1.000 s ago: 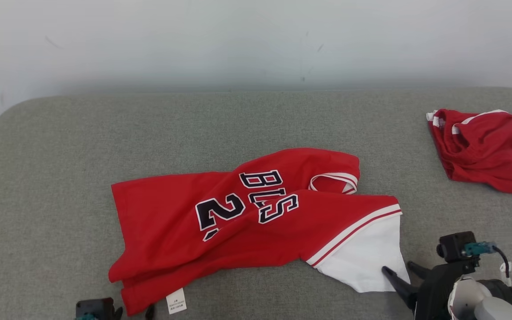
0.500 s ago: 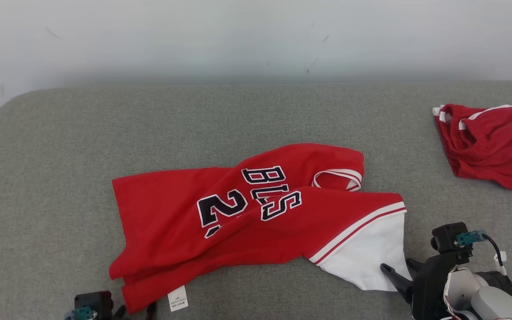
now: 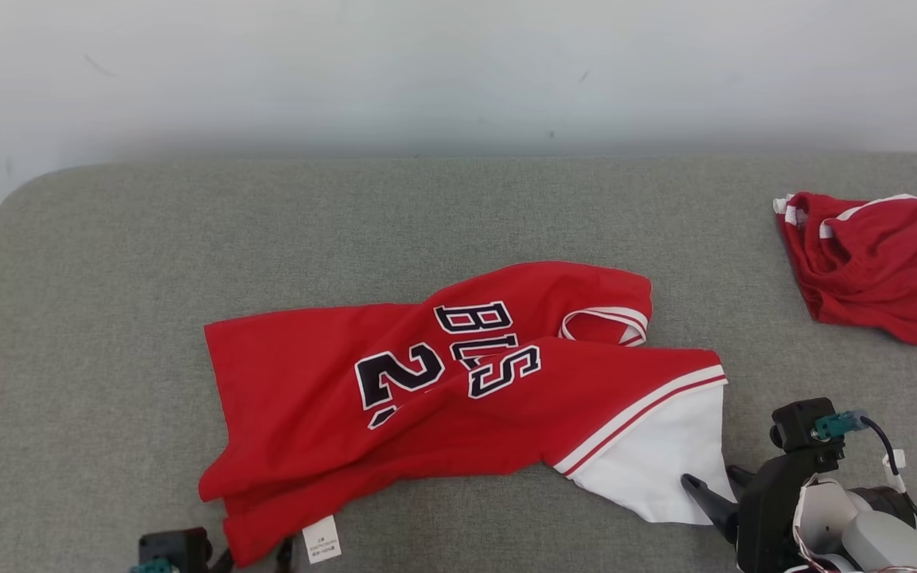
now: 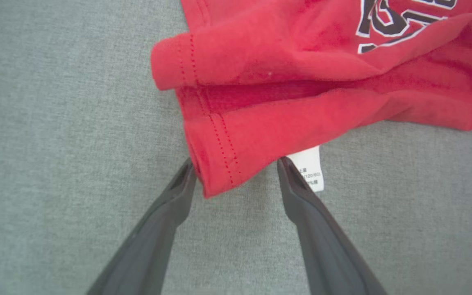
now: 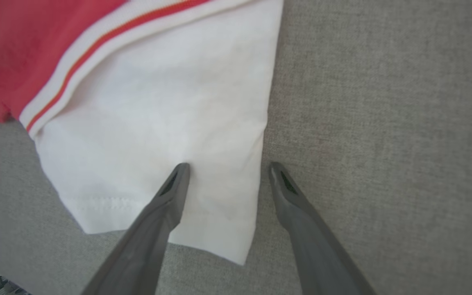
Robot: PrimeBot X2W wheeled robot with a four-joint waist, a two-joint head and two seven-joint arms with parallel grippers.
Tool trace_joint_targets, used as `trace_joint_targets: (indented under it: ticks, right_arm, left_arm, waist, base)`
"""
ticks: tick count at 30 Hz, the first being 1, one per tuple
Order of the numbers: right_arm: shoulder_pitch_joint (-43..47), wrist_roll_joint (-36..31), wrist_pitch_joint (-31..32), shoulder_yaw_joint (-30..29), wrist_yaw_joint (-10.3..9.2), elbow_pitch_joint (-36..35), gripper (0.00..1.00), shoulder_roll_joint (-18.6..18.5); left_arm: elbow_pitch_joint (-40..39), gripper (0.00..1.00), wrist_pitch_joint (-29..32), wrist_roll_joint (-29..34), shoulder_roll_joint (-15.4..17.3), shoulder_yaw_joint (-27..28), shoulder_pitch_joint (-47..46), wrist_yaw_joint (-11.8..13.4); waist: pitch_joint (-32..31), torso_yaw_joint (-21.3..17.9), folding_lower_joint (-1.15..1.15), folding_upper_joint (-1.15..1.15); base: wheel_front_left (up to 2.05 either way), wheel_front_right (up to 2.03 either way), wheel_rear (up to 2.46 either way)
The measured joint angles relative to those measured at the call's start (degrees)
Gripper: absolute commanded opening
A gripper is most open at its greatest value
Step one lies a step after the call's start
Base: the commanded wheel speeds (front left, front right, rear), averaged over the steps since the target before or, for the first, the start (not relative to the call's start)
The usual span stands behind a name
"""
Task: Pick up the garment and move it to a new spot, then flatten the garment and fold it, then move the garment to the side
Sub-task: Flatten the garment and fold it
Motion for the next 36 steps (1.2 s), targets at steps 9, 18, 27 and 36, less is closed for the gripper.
trace_joint_targets:
  ticks: [9,18,27,36]
  right_arm:
    - [0.2,0.5,0.0,0.0,0.01,1.1,1.0,0.2]
    - [0.2,0.5,0.0,0.0,0.01,1.2,1.0,0.5]
    - [0.0,0.5,0.2,0.4,0.02,1.1,1.0,0.6]
    - [-0.7,0.4,1.4,0.9,0.01,1.2,1.0,0.5]
  left_arm:
    - [-5.5,1.0,0.8,-1.6,0.8,0.5,2.5,-0.9]
    - [-8.6,1.0,2.6,-2.6,1.0,0.4,4.8,-0.9]
    - [-6.5,1.0,4.2,-4.4,0.4,1.8,4.4,-0.9]
    - [-2.0,0.76,5.1,-7.8,-1.5,2.5,0.7,-0.9]
  waist:
    - [-1.3,1.1,0.0,0.0]
    - [-1.8,1.0,0.0,0.0]
    - [-1.3,0.4,0.0,0.0]
    - [0.1,0.1,0.0,0.0]
  base:
    - [0.0,0.0,0.0]
    - [0.0,0.0,0.0]
    - [0.0,0.0,0.0]
    - [0.0,0.0,0.0]
